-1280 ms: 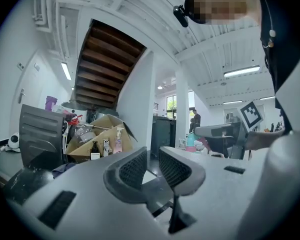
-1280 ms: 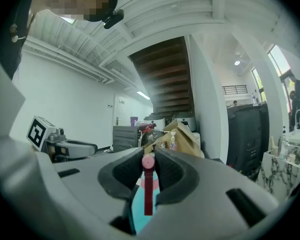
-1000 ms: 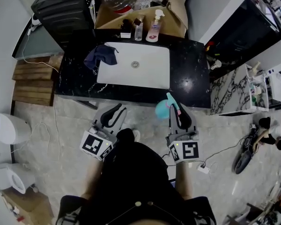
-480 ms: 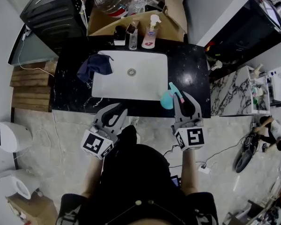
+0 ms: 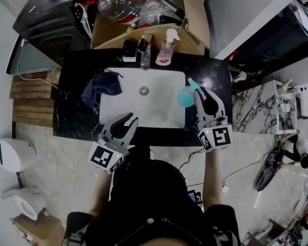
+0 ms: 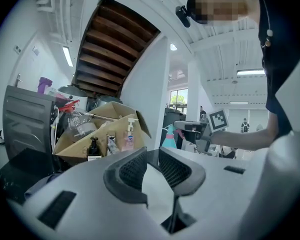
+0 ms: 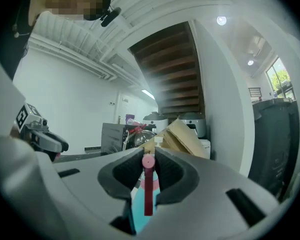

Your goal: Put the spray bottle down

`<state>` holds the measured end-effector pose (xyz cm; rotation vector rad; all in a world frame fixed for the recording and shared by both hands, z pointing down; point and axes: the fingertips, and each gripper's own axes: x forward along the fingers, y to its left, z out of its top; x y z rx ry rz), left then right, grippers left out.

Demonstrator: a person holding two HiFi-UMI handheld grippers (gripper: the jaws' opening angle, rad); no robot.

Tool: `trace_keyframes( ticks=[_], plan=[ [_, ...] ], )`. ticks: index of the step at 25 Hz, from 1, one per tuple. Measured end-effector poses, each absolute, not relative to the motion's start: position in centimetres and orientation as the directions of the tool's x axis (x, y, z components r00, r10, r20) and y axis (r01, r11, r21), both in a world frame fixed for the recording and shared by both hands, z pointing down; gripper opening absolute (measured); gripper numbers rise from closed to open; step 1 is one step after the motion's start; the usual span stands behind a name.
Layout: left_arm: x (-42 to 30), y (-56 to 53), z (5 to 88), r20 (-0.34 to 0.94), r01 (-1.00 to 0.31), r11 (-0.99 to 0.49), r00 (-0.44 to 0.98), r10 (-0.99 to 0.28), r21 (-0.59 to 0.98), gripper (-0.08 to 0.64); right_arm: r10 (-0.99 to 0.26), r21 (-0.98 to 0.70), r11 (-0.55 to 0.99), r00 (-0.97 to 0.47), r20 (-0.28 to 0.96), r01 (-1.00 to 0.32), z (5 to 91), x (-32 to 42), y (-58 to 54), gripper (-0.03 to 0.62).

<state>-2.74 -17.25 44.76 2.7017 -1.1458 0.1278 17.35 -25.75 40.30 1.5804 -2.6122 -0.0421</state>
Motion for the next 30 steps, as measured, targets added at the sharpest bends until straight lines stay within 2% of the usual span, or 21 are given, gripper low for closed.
trace_keyframes(
  ticks=[10, 30],
  plan=[
    [-4.3, -21.9, 47.0, 0.215, -0.752, -0.626, 0.659, -0.721, 0.204, 0.077, -0.858, 0.105, 0.513, -0.508, 0.071, -0.852, 43.0, 17.6, -34.4, 0.067],
    [-3.8, -28.6, 49.2, 0.3, -0.785, -0.576, 0.62, -0.725, 0.228, 0.076, -0.829, 0.031, 0.559, -0.557, 0.051, -0.829, 46.7, 18.7, -45.0, 0.067]
  ],
)
